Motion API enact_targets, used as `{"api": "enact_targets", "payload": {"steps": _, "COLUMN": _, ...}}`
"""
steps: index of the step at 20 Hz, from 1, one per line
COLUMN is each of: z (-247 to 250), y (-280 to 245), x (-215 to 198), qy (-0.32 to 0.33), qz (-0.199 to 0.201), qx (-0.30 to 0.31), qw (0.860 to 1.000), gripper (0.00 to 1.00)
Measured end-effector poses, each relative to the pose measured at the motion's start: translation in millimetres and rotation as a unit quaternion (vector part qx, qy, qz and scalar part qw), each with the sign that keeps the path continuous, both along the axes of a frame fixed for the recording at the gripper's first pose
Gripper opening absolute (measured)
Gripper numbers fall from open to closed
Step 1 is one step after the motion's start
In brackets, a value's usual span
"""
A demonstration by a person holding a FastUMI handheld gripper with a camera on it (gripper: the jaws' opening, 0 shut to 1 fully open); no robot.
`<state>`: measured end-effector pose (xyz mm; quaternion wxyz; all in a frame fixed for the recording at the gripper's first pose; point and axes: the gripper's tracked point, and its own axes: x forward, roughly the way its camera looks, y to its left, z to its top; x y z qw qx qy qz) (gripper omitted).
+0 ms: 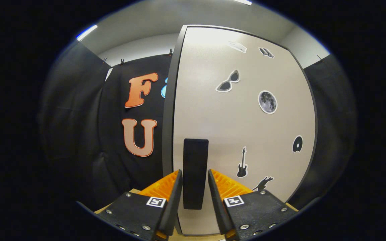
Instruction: Open the shoe cabinet door, grab the shoes and put them into the shoe cabinet, then close the shoe cabinet door.
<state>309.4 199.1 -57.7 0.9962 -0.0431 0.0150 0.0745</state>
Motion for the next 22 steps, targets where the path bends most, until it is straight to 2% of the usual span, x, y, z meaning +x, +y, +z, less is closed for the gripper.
{"api": "enact_targets", "payload": {"steps": 1, "z": 1, "y": 0, "x": -1, "qy": 0.000, "qz": 0.000, "qx": 0.007, "qw": 1.000, "gripper": 0.41}}
{"api": "enact_targets", "payload": {"steps": 2, "z": 1, "y": 0, "x": -1, "qy": 0.003, "qz": 0.002, "qx": 0.007, "qw": 1.000, "gripper": 0.38}}
{"api": "enact_targets", "payload": {"steps": 10, "z": 1, "y": -3, "x": -11, "qy": 0.017, "qz": 0.016, "qx": 0.019, "qw": 1.000, "gripper": 0.30}}
{"api": "enact_targets", "payload": {"steps": 22, "z": 13, "y": -36, "x": -79, "qy": 0.020, "qz": 0.030, "qx": 0.036, "qw": 0.999, "gripper": 0.30}}
